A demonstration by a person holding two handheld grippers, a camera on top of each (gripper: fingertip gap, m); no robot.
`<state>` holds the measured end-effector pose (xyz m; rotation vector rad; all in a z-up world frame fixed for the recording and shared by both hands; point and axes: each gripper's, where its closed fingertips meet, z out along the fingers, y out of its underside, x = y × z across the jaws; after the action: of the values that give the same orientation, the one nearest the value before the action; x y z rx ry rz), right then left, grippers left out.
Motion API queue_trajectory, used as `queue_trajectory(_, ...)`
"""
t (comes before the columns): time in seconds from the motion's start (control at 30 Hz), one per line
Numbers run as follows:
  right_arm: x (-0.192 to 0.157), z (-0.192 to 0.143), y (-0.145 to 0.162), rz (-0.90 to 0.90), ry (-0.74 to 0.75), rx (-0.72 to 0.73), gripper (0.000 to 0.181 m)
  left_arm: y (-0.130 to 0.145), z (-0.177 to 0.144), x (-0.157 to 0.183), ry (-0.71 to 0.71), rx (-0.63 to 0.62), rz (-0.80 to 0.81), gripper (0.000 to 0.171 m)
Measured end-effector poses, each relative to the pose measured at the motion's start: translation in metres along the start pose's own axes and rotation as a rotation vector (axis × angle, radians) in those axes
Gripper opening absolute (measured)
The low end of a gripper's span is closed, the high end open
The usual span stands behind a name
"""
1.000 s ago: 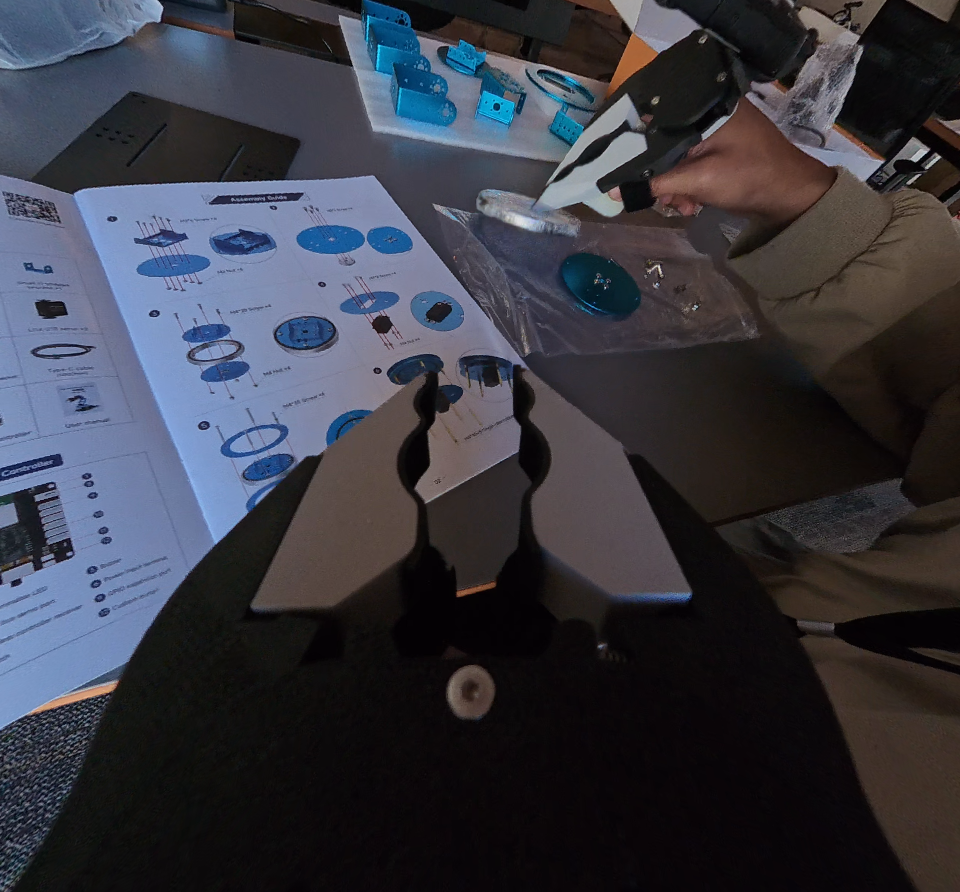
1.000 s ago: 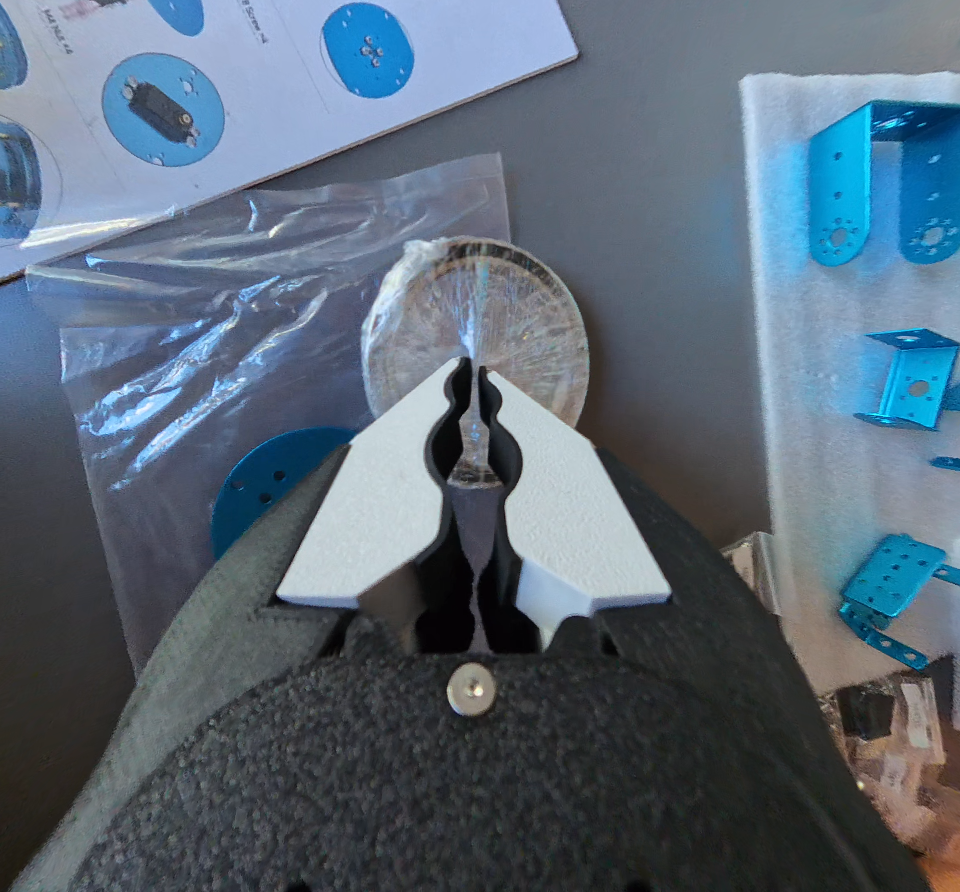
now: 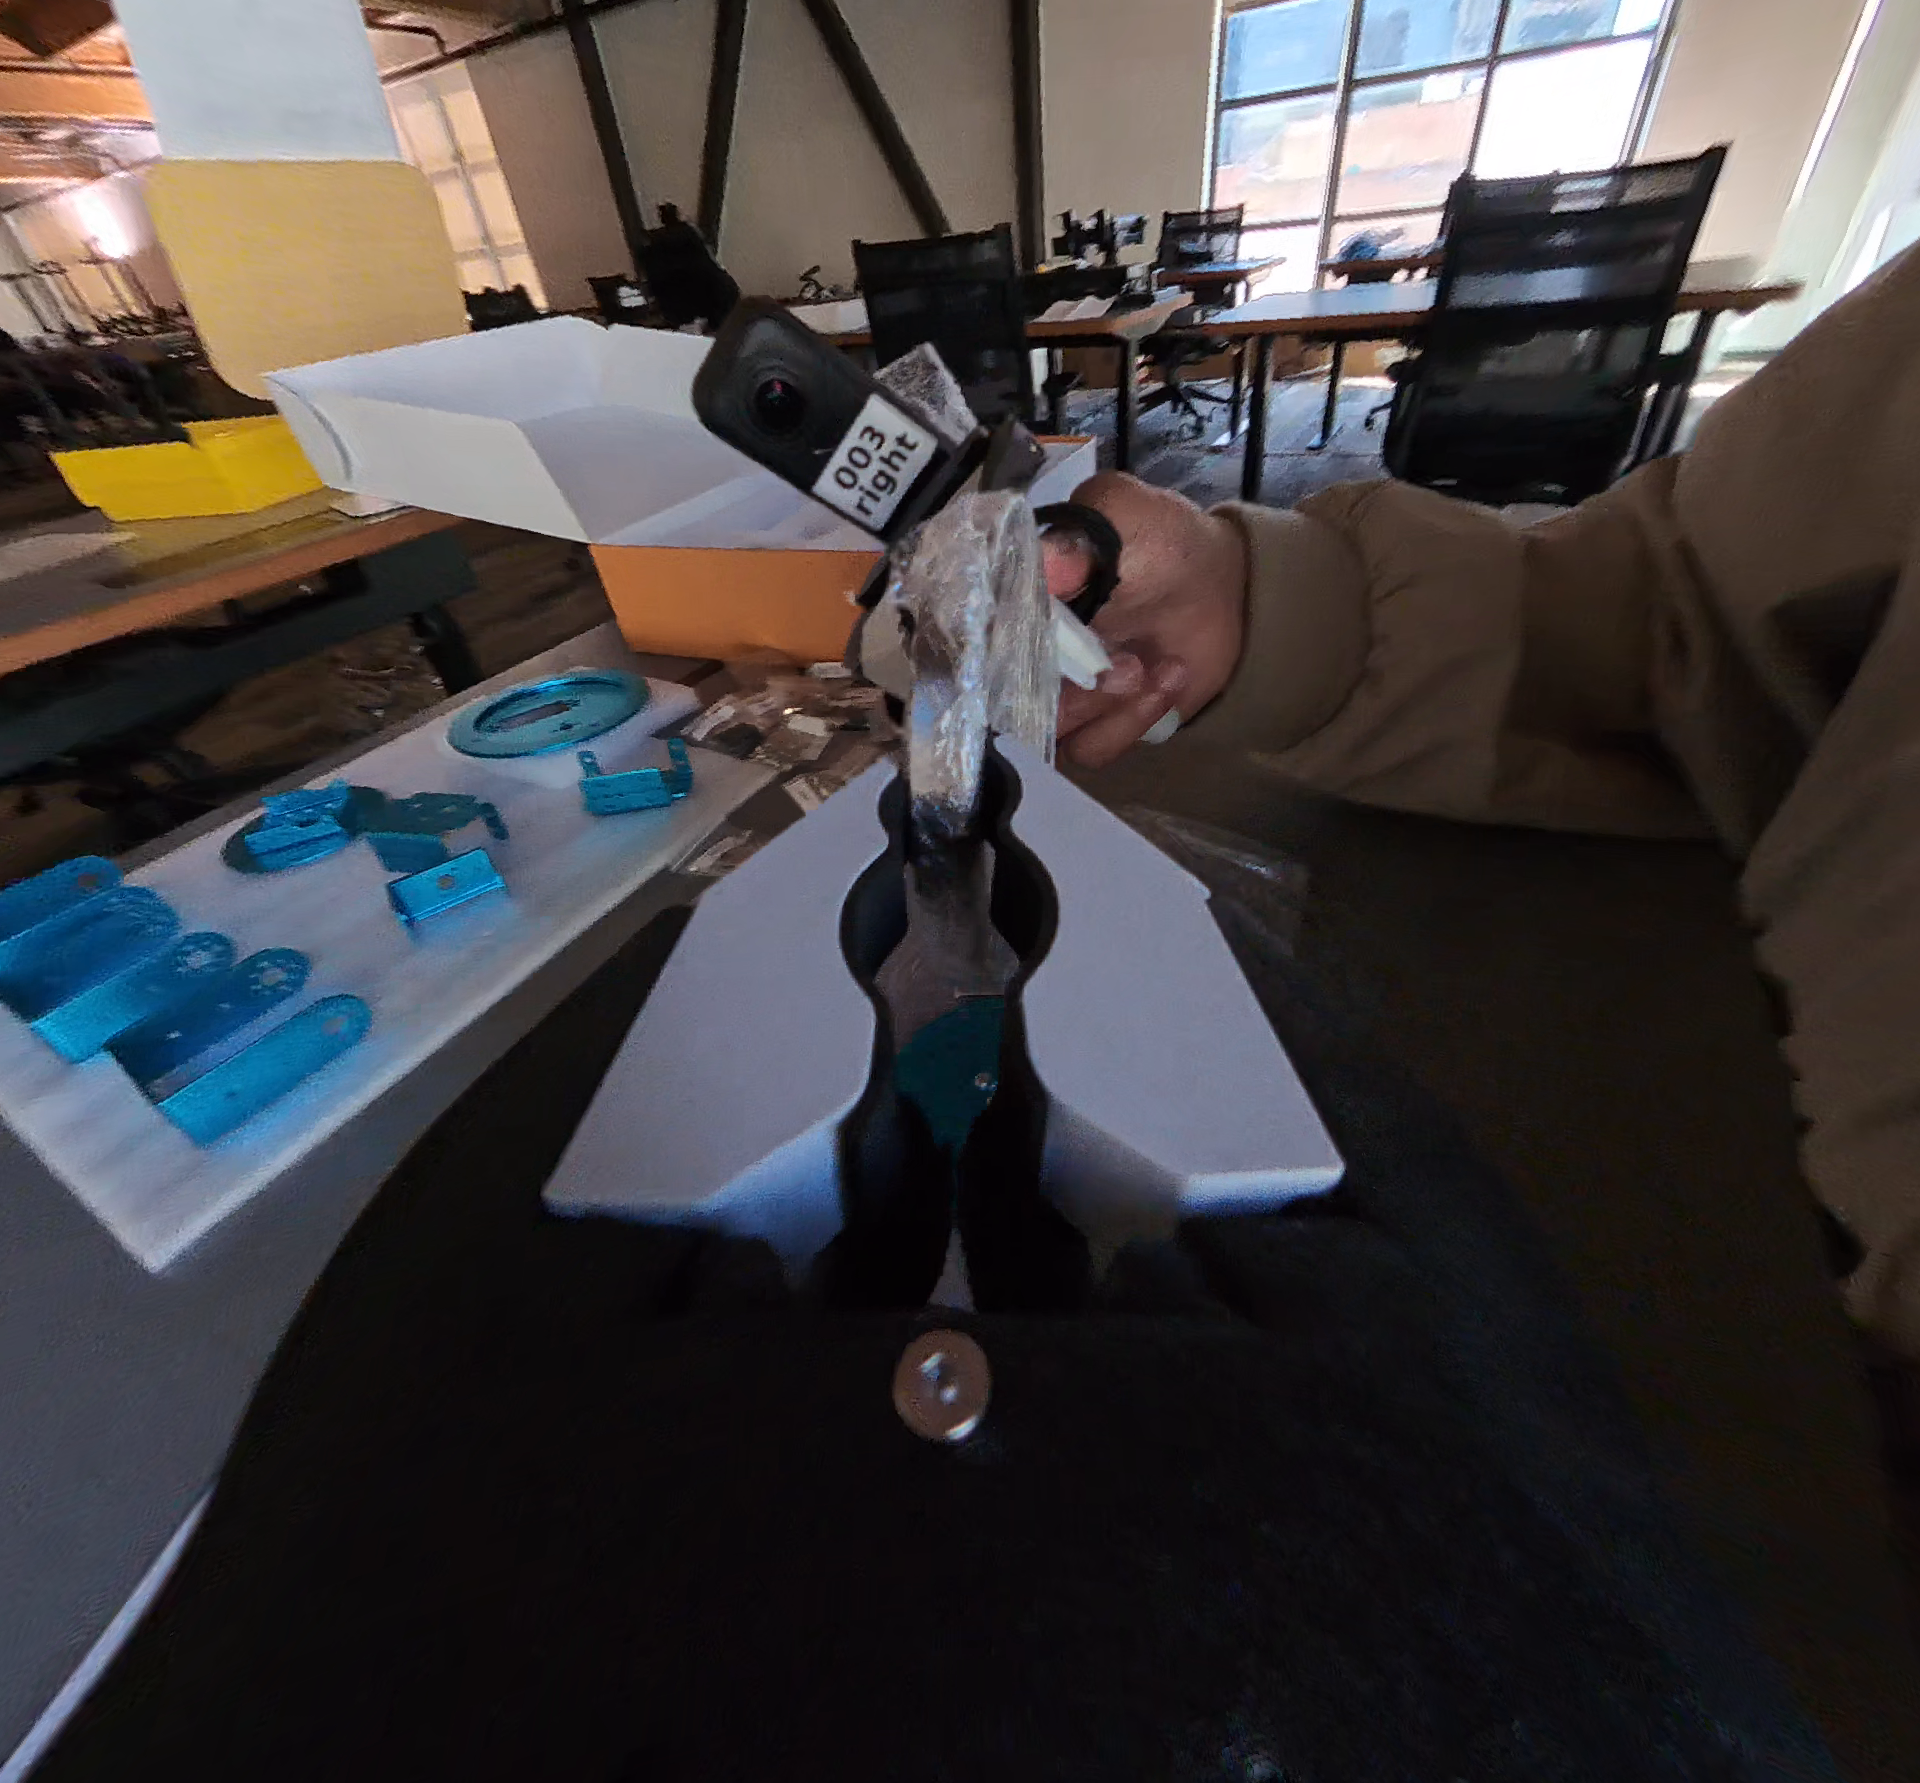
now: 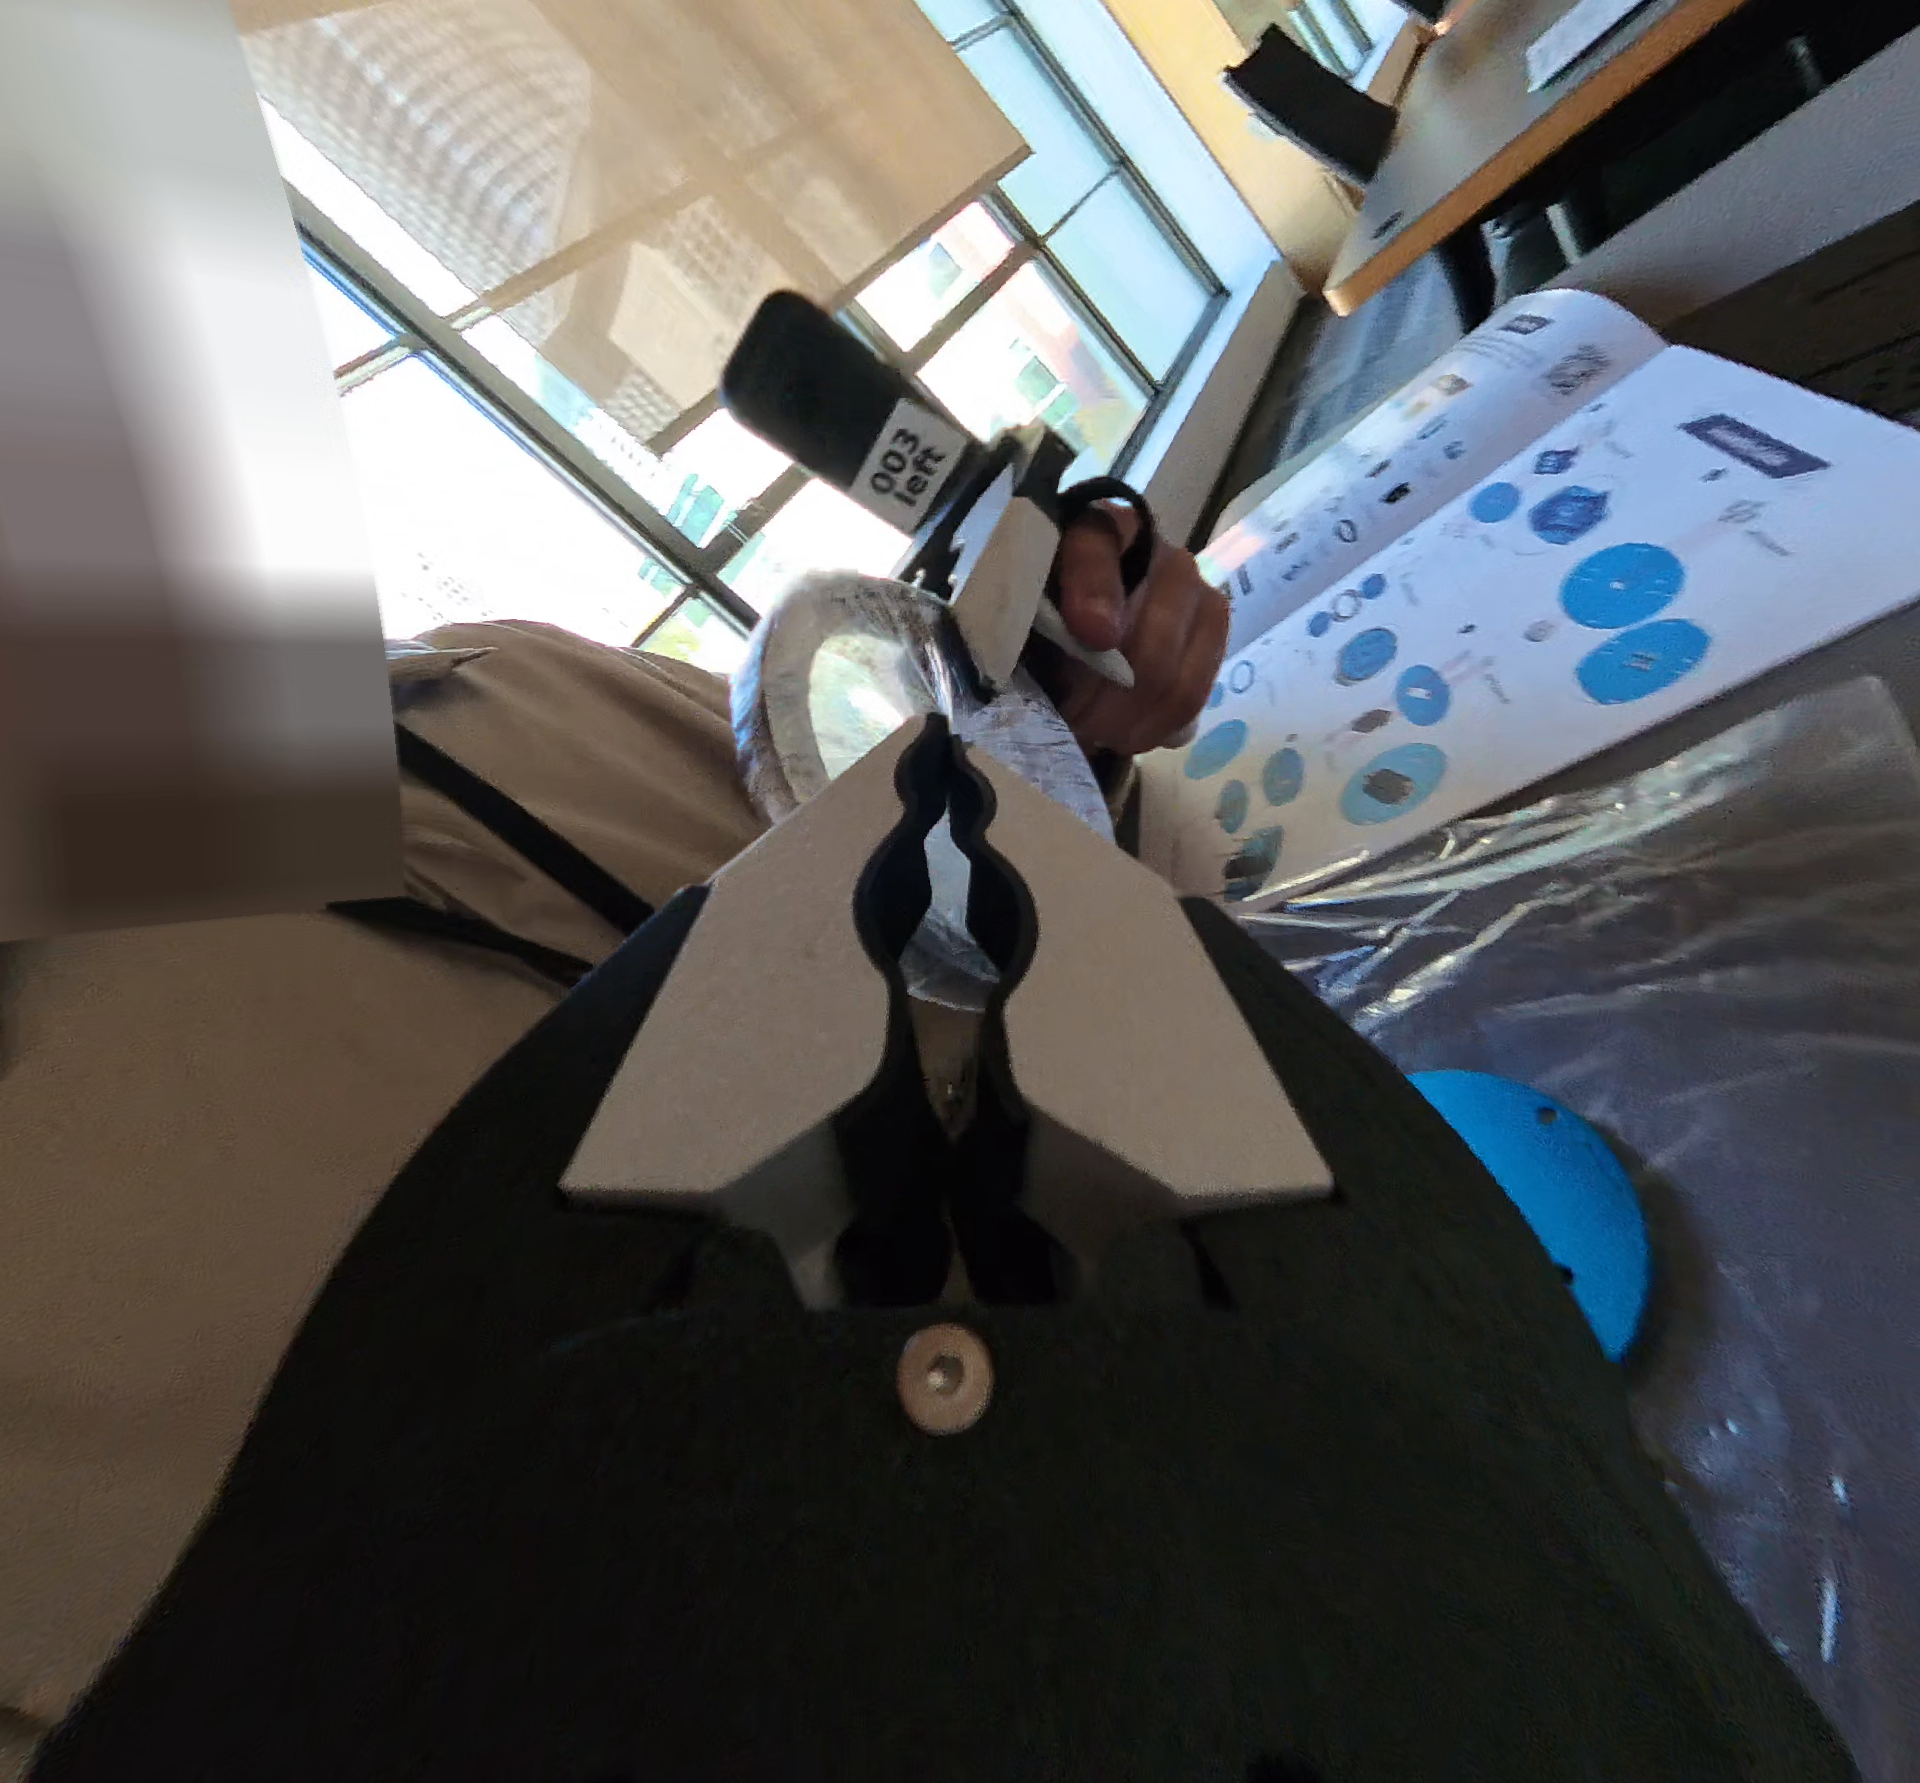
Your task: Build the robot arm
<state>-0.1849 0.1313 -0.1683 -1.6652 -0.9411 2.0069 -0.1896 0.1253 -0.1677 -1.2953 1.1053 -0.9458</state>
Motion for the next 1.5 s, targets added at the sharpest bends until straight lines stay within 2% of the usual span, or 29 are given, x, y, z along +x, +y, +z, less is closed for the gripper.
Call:
queue_trajectory(0.17,0.013,-0.003,0.009,-0.022,0.126,-0.035,0.000,0.018,0.000,0.003,-0.098,-0.120,0.233,0.009)
queue_trajectory(0.27,0.013,-0.002,0.031,-0.136,0.171,-0.238,0.000,0.030,-0.002,0.017,-0.033,-0.202,0.368,0.009)
queue_trajectory(0.3,0.016,-0.004,0.026,-0.173,0.229,-0.252,0.000,0.035,-0.003,0.016,-0.032,-0.230,0.413,0.009)
queue_trajectory(0.37,0.006,-0.006,0.005,-0.292,0.268,-0.189,0.020,0.049,-0.006,0.011,-0.042,-0.336,0.532,0.009)
queue_trajectory(0.43,-0.007,-0.004,0.001,-0.310,0.253,-0.211,0.028,0.057,-0.008,0.008,-0.052,-0.400,0.621,0.009)
queue_trajectory(0.53,-0.001,0.008,0.019,-0.365,0.301,-0.336,0.028,0.055,-0.008,0.010,-0.040,-0.384,0.671,0.009)
queue_trajectory(0.6,0.006,0.014,0.030,-0.336,0.293,-0.385,0.025,0.051,-0.007,0.010,-0.056,-0.374,0.713,0.009)
queue_trajectory(0.7,0.007,0.018,0.039,-0.267,0.218,-0.401,0.009,0.051,-0.008,0.007,-0.068,-0.389,0.726,0.009)
queue_trajectory(0.77,0.002,0.017,0.032,-0.321,0.191,-0.356,0.000,0.048,-0.009,0.007,-0.077,-0.365,0.700,0.009)
queue_trajectory(0.93,0.001,0.017,0.024,-0.336,0.218,-0.231,0.000,0.042,-0.016,0.003,-0.117,-0.313,0.611,0.009)
queue_trajectory(1.07,-0.003,0.006,0.013,-0.386,0.289,-0.114,0.000,0.043,-0.023,-0.007,-0.119,-0.258,0.379,0.009)
queue_trajectory(1.27,0.002,-0.002,0.032,-0.363,0.326,-0.149,0.000,0.054,-0.019,0.002,-0.024,-0.230,0.102,0.008)
queue_trajectory(1.33,0.013,-0.004,0.026,-0.435,0.449,-0.161,0.000,0.050,-0.012,-0.001,-0.036,-0.185,-0.006,0.009)
queue_trajectory(1.4,0.005,-0.006,0.012,-0.511,0.482,-0.108,0.000,0.047,-0.009,0.001,0.005,-0.148,-0.143,0.009)
queue_trajectory(1.5,0.005,-0.010,0.002,-0.590,0.558,-0.098,0.028,0.044,-0.008,0.000,0.040,-0.111,-0.337,0.008)
